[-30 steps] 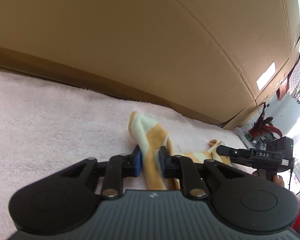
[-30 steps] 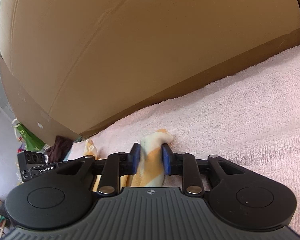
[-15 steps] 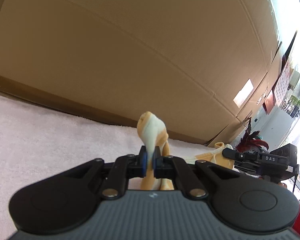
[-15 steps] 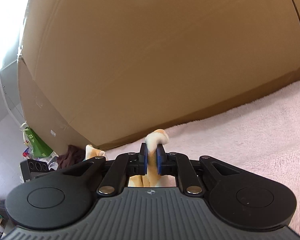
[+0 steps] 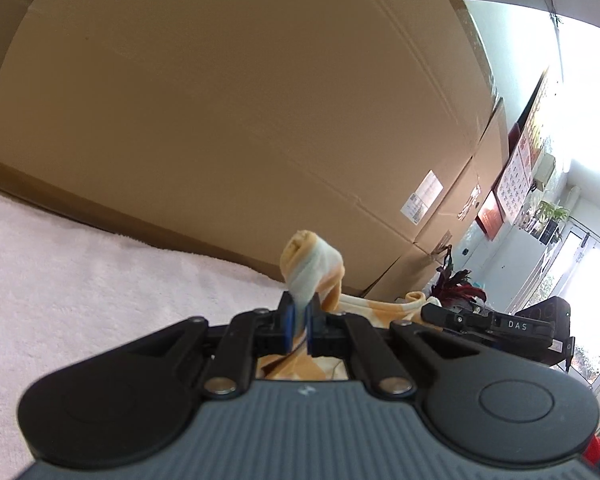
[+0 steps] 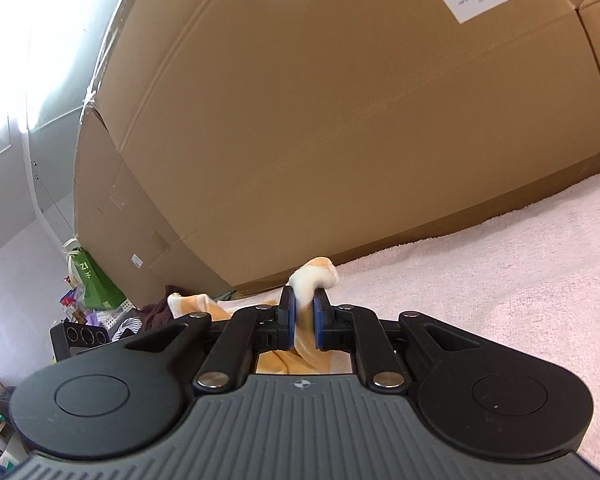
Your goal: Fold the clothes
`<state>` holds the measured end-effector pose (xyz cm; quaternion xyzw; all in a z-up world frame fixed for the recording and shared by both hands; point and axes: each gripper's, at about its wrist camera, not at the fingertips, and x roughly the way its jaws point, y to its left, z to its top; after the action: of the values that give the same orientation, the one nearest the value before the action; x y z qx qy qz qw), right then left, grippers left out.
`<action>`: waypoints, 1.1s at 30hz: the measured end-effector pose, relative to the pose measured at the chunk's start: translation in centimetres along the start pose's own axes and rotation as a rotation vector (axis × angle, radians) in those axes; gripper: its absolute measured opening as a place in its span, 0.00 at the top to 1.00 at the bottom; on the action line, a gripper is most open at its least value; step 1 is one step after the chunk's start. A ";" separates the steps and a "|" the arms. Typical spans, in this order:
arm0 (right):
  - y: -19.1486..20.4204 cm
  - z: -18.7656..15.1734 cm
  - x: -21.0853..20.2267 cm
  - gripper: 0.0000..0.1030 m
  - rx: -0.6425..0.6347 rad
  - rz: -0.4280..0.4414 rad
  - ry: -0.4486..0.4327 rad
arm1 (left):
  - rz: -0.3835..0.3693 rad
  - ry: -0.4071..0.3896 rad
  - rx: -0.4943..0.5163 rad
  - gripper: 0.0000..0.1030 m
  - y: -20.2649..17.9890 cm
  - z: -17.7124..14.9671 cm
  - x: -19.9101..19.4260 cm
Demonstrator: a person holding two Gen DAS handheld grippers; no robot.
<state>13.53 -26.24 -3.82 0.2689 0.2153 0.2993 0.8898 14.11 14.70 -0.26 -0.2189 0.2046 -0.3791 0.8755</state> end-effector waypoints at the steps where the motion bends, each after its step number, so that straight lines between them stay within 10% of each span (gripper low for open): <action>1: 0.2 -0.2 -0.4 0.90 -0.003 0.002 -0.003 | -0.005 0.001 0.009 1.00 -0.3 -0.1 -0.3; 20: 2.4 -2.4 -5.5 0.90 -0.067 0.088 -0.008 | -0.080 0.000 0.128 1.00 -3.5 -2.4 -5.6; 33: 4.6 -6.2 -7.5 0.90 -0.363 -0.005 0.221 | -0.041 0.119 0.291 1.00 -4.5 -6.2 -9.1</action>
<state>2.81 -25.81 -4.08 0.0692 0.2551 0.3586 0.8953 2.57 17.40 -1.18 -0.0711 0.1944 -0.4346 0.8765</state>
